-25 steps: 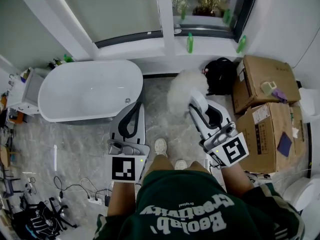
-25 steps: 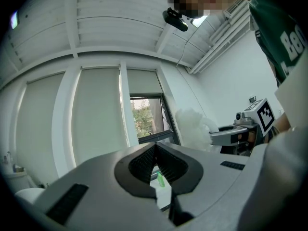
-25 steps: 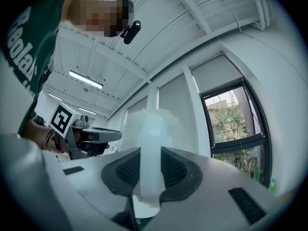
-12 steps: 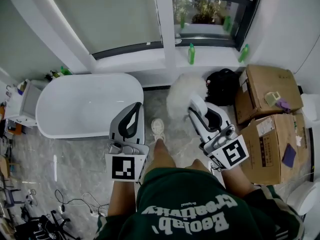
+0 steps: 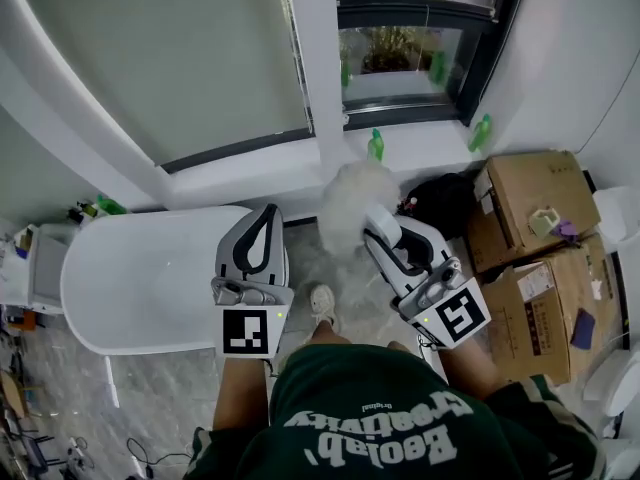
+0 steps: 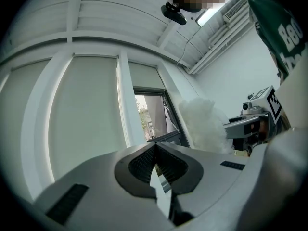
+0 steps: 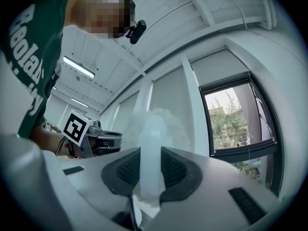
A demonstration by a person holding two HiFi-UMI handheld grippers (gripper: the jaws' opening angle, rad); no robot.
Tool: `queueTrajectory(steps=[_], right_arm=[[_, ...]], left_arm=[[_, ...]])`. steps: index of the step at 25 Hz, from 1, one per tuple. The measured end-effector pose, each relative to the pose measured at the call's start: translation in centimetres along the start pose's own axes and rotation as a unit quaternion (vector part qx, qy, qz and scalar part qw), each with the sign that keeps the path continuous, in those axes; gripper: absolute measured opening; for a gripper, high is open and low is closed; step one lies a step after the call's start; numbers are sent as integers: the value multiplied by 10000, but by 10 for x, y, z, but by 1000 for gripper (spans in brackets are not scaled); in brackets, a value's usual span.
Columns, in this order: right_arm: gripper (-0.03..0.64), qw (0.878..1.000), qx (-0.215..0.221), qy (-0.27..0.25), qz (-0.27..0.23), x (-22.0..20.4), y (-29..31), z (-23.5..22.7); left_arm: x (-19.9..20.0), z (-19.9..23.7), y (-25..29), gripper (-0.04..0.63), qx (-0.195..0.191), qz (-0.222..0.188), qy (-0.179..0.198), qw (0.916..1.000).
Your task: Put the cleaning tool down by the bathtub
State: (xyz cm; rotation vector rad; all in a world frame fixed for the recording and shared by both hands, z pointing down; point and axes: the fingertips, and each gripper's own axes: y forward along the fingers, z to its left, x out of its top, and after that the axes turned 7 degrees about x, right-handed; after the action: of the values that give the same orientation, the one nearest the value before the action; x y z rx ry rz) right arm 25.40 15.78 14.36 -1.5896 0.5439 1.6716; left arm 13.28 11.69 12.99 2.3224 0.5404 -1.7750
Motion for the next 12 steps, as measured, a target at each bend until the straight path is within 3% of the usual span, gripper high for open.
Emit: queueTrajectory(steps=[12], right_arm=[[94,9989,-167,288,320,-45,134,-78]], left_arm=[[-43,92,132,9,-275,116,-169,9994]])
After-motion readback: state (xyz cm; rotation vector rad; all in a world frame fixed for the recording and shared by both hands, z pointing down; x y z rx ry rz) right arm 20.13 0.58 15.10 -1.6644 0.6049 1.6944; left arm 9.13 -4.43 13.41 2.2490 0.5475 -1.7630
